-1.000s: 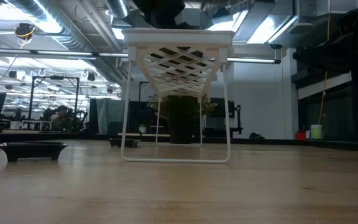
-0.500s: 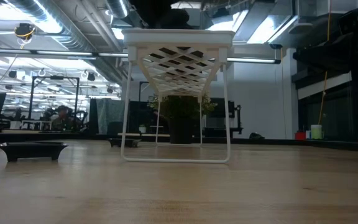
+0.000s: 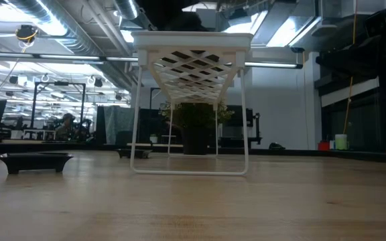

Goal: Pick & Place Mini shaped plates
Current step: Stack the distorted square plate on top of the distorted square plate on the shelf, then stack the square plate on top of the square plate on the shelf

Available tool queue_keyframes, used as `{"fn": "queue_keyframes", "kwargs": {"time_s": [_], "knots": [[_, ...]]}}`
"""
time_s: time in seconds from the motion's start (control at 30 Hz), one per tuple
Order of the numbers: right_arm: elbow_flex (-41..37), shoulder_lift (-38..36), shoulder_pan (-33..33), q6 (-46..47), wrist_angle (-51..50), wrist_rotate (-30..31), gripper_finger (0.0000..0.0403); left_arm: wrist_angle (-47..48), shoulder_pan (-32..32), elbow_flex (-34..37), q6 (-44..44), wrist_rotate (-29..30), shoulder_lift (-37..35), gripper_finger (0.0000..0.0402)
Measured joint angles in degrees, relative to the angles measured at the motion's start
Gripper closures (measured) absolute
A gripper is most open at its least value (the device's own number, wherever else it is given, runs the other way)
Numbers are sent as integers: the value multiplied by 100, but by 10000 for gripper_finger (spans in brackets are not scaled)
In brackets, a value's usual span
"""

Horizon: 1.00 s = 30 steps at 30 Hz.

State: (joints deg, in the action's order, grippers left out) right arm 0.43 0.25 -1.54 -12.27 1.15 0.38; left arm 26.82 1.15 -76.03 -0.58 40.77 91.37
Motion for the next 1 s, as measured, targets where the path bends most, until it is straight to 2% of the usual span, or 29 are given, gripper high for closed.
{"fn": "queue_keyframes", "kwargs": {"time_s": [0.47, 0.57, 0.8, 1.0], "knots": [[-2, 0, -2, 0, 0, 0, 301, 45, 0, 0, -20, 23, -2, 333], [0, 0, -2, 0, 0, 0, 301, 33, -9, 0, -245, 25, -10, 323], [0, 0, -2, 2, 0, 0, 301, 50, -269, 0, -692, 23, -133, 318], [0, 0, -1, 0, 0, 0, 301, 523, -613, 0, -961, -112, -162, 321]]}}
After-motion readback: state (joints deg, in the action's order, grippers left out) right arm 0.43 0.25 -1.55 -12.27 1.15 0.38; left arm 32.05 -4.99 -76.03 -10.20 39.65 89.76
